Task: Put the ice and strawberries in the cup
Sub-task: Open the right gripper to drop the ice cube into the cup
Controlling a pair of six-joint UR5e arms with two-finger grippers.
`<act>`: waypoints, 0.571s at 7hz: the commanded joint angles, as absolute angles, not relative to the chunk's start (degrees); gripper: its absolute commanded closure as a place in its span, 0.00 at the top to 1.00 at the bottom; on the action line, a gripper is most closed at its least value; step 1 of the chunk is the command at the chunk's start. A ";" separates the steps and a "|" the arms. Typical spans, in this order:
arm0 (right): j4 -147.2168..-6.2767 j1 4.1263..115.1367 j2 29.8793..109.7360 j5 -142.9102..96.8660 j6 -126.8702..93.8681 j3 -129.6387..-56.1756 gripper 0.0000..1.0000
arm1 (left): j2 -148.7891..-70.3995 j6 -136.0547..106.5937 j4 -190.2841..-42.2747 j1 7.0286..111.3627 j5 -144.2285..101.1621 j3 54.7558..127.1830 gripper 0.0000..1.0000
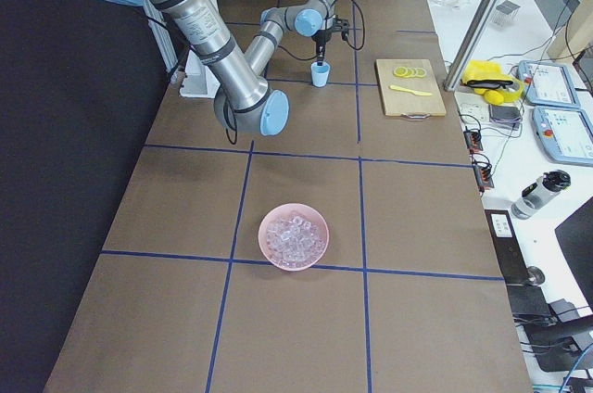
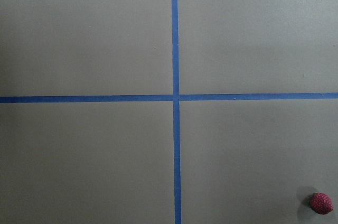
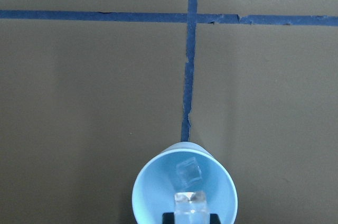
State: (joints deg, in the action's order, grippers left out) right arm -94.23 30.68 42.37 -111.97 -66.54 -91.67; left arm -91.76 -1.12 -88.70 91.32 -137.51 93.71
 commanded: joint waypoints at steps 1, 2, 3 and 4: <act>-94.22 30.67 42.28 -111.97 -66.53 -91.67 0.58 | -91.76 -1.05 -88.77 91.32 -137.46 93.60 1.00; -94.22 30.67 42.28 -111.97 -66.62 -91.76 0.63 | -91.76 -1.14 -88.77 91.32 -137.63 93.69 1.00; -94.22 30.67 42.28 -111.97 -66.62 -91.67 0.66 | -91.84 -1.14 -88.77 91.32 -137.64 93.60 1.00; -94.22 30.67 42.28 -111.89 -66.62 -91.76 0.70 | -91.85 -1.14 -88.77 91.32 -137.64 93.60 1.00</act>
State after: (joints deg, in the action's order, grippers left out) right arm -94.22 30.67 42.28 -111.95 -66.61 -91.71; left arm -91.81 -1.13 -88.77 91.32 -137.62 93.63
